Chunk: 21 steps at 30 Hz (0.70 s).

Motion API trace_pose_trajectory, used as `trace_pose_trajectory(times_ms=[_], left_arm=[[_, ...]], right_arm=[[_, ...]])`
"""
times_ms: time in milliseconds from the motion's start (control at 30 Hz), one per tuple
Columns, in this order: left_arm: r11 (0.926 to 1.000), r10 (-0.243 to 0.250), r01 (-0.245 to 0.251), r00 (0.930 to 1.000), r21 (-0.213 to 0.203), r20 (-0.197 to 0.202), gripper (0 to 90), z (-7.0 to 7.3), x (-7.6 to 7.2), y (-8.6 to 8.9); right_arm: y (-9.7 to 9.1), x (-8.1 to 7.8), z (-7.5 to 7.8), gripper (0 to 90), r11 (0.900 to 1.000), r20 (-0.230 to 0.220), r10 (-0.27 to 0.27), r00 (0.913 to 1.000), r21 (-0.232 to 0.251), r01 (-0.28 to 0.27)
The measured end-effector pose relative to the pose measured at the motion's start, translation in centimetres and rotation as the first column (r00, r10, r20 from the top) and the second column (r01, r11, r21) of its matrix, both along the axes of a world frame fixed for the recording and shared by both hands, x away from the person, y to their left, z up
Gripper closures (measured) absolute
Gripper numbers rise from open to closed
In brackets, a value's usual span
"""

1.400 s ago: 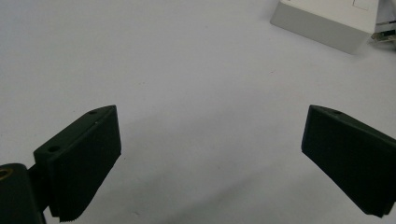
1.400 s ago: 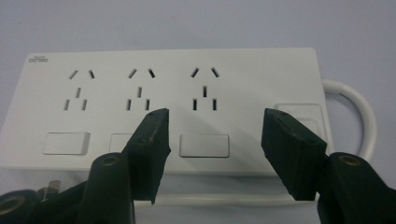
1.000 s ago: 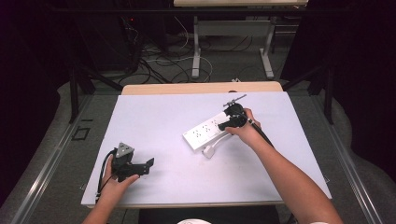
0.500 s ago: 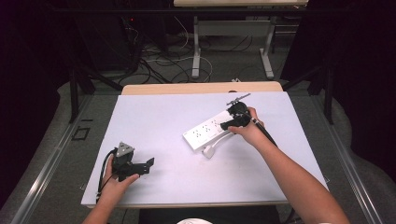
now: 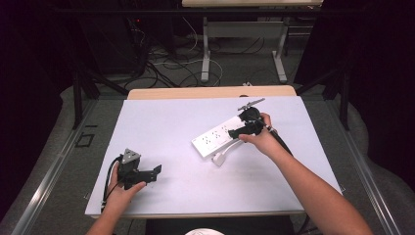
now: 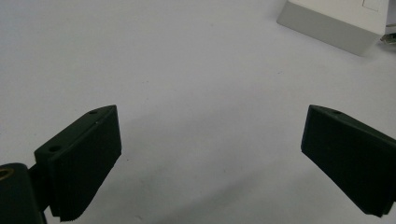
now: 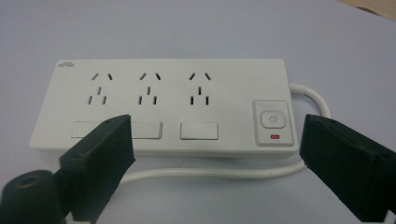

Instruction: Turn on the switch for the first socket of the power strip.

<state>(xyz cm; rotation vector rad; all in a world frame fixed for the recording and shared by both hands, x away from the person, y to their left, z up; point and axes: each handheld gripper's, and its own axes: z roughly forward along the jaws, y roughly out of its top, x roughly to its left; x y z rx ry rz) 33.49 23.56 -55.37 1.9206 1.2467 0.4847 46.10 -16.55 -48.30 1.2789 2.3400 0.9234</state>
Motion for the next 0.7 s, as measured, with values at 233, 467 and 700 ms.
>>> trace_pose_trajectory(times_ms=[233,467,700], left_arm=[[1.0000,-0.006,0.006,1.0000,-0.005,0.001,4.9,0.2,-0.1,0.0],[0.9999,-0.009,0.009,1.0000,-0.008,0.003,4.9,0.3,-0.3,0.1],[0.9998,-0.011,0.011,0.9999,-0.018,0.007,4.8,0.3,-0.3,0.0]], right_arm=[[-0.4,-0.3,0.6,0.0,0.9999,0.029,-0.001,0.9996,0.013,0.001],[-0.6,-1.5,1.5,0.0,0.9990,0.062,0.001,0.9981,0.045,-0.003],[-1.6,-2.6,1.4,0.0,0.9977,0.076,-0.006,0.9971,0.068,0.000]])
